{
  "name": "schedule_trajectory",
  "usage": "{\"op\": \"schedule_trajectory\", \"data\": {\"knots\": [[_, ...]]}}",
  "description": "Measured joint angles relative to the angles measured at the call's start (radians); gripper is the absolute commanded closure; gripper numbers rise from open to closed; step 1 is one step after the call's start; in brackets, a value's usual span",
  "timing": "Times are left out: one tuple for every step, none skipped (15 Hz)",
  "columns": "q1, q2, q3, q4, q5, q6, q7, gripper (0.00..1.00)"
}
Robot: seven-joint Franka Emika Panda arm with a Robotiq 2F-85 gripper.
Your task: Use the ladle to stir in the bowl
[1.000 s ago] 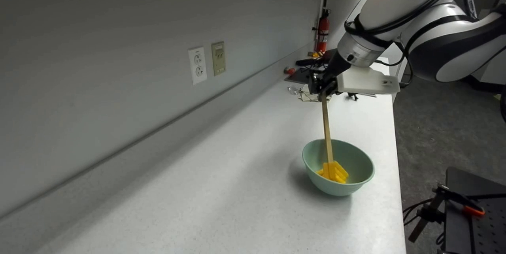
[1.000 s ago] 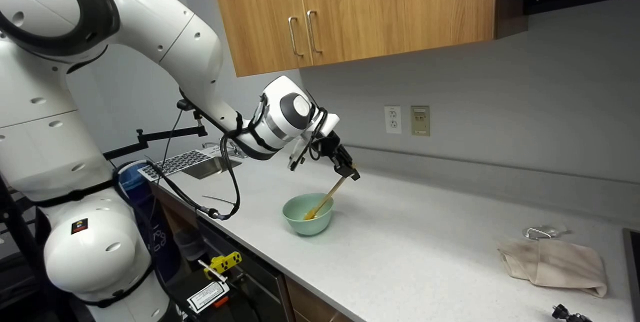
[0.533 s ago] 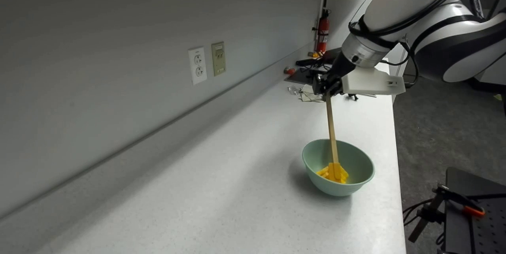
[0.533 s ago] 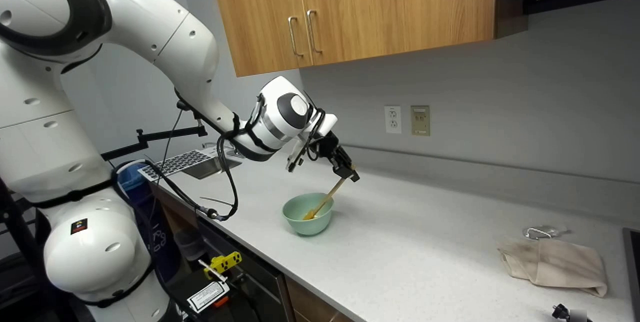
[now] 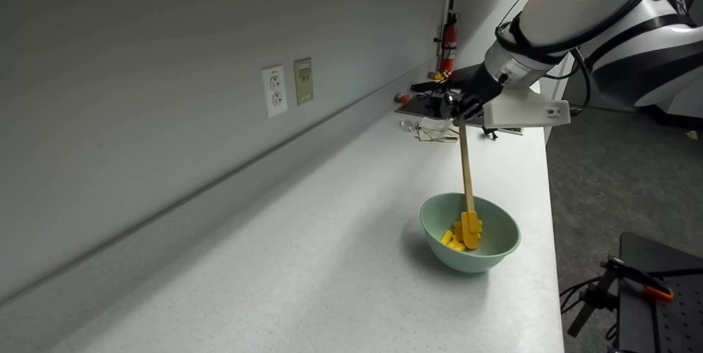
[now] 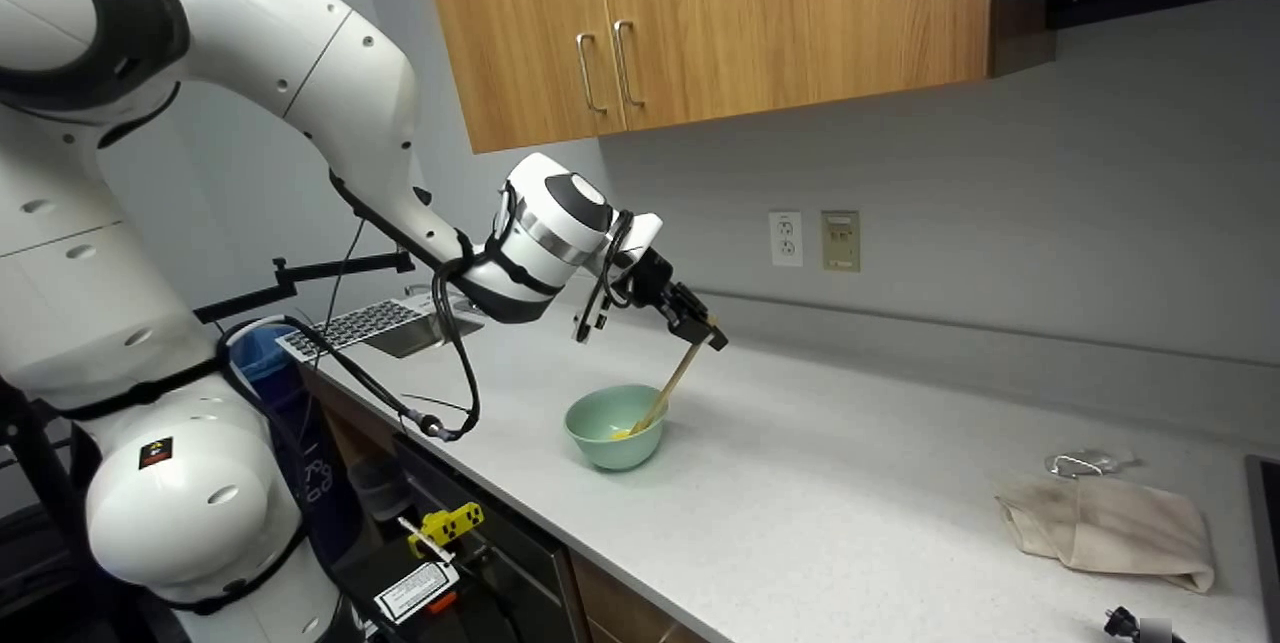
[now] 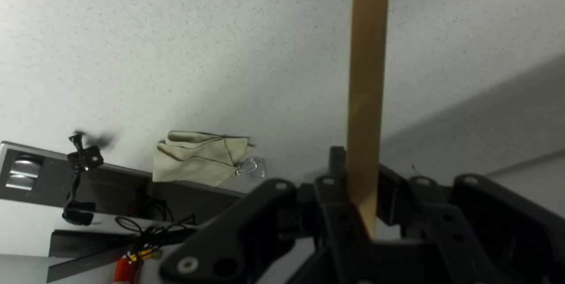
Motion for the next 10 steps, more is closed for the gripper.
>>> {"op": "schedule_trajectory", "data": {"knots": [[0.0,-0.004,0.0,0.0,-0.03,0.0,0.02,0.98],[0.0,-0.006,0.0,0.0,-0.048,0.002,0.032,0.98],[0.0,-0.006,0.0,-0.001,-0.055,0.007,0.035,0.98],[0.0,-0.006,0.0,-0.002,-0.055,0.016,0.035,0.98],[0.0,-0.006,0.0,-0.004,-0.055,0.028,0.035,0.98],[0.0,-0.006,-0.001,-0.007,-0.055,0.042,0.035,0.98],[0.0,-0.005,-0.002,-0.01,-0.055,0.058,0.035,0.98],[0.0,-0.004,-0.003,-0.013,-0.055,0.077,0.035,0.98],[0.0,-0.002,-0.005,-0.015,-0.055,0.099,0.033,0.98],[0.002,0.001,-0.002,-0.015,-0.052,0.116,0.033,0.98]]}}
